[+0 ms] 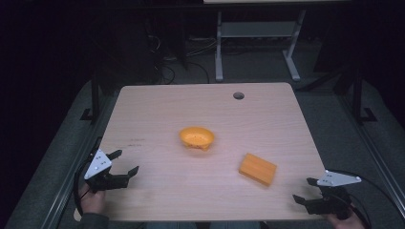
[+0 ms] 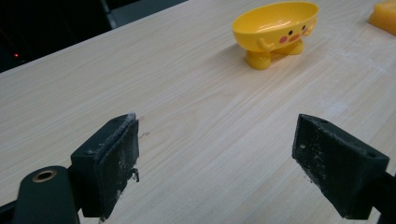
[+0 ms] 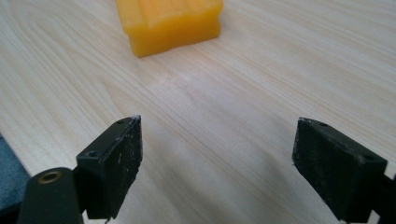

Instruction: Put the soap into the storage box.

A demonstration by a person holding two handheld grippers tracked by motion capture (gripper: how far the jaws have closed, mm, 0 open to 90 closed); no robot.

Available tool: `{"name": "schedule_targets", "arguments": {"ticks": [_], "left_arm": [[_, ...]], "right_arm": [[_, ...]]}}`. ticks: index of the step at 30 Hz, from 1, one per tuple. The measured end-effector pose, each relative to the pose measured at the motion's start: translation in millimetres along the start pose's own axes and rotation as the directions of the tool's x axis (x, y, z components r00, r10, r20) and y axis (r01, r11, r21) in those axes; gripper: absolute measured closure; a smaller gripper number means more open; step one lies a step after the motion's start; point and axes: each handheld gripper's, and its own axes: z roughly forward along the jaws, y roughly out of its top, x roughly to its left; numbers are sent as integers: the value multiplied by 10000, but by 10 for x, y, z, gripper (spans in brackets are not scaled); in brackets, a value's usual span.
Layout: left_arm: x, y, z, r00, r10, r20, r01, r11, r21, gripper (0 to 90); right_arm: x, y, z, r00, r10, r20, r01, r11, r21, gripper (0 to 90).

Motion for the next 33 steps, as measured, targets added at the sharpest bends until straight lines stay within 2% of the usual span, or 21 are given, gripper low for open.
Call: {"name": "schedule_targets", "arguments": {"ticks": [2, 7, 14, 15, 19, 25, 33], "left_arm": [[1, -1, 1, 10000, -87, 4, 87, 9999, -63, 139], [-8, 2, 1, 10000, 14, 34, -13, 10000, -49, 139], [-1, -1, 1, 10000, -28, 31, 28, 10000, -77, 139], [-2, 0, 0, 10000, -13, 31, 13, 10000, -93, 139], [0, 0, 0, 10000, -37, 46, 38, 9999, -98, 139], [2, 1, -5, 10000, -10, 40, 10, 9999, -109, 139], [1, 2, -3, 10000, -16, 54, 17, 9999, -120, 139]], "right_arm": [[19, 6, 20, 9999, -101, -42, 101, 9999, 70, 155], [38, 33, 38, 9999, -142, 45, 141, 9997, 209, 152], [46, 163, 99, 9995, -301, -12, 301, 9976, 627, 152], [39, 180, 109, 9990, -442, -47, 444, 9969, 646, 152], [47, 233, 113, 9986, -525, -79, 530, 9960, 720, 152], [41, 298, 69, 9985, -536, -127, 546, 9946, 887, 149], [18, 421, 1, 9968, -792, -97, 798, 9918, 994, 143]]}}
